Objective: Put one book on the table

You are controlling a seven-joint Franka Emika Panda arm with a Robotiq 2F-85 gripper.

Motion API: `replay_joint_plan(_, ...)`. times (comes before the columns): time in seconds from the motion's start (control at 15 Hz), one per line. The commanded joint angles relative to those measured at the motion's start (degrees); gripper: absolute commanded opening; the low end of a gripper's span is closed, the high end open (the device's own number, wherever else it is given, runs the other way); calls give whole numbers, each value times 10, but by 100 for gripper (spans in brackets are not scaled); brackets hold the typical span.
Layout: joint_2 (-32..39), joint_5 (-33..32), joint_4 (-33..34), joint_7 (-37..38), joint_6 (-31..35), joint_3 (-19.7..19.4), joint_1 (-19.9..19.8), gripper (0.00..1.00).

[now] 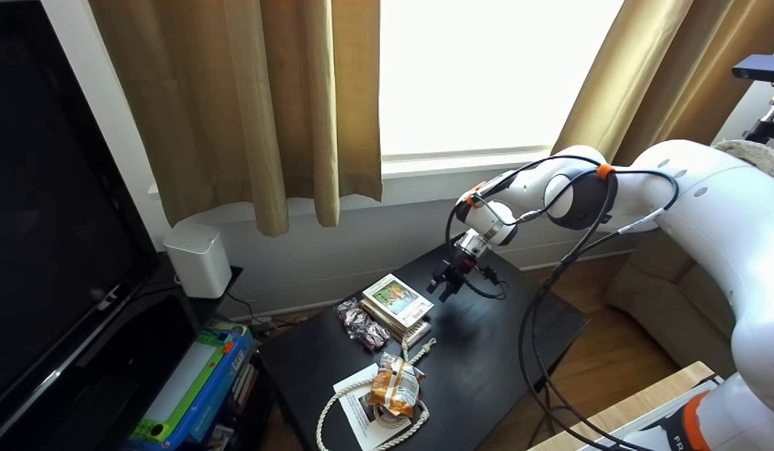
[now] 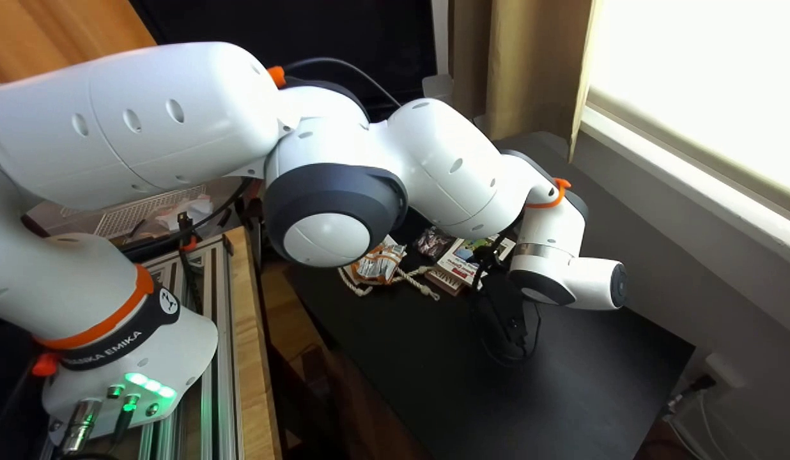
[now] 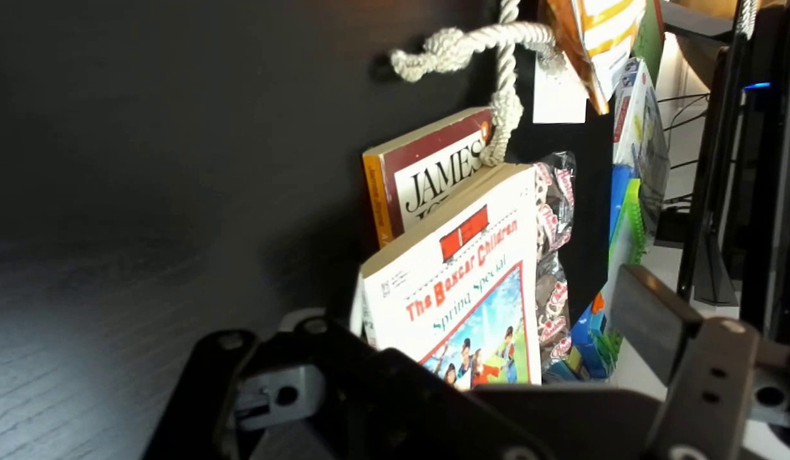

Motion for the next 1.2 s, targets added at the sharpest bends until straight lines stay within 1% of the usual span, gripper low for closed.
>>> replay_joint_plan(0.0, 0, -28, -6, 19, 8, 19, -9, 100)
replay_joint_plan(0.27, -1, -36, -13, 23, 14, 25, -9, 100)
replay_joint_plan(0.4, -1, -36, -17, 28, 27, 25, -9, 100)
replay_joint_plan(0.53, -1, -35, -20, 35, 52, 25, -6, 100)
replay_joint_plan(0.8, -1, -37, -30, 44, 122, 29, 1, 100)
replay_joint_plan(1.0, -1, -44, -36, 44, 146, 38, 4, 100)
replay_joint_plan(1.13, -1, -48, -38, 43, 148, 47, 2, 100)
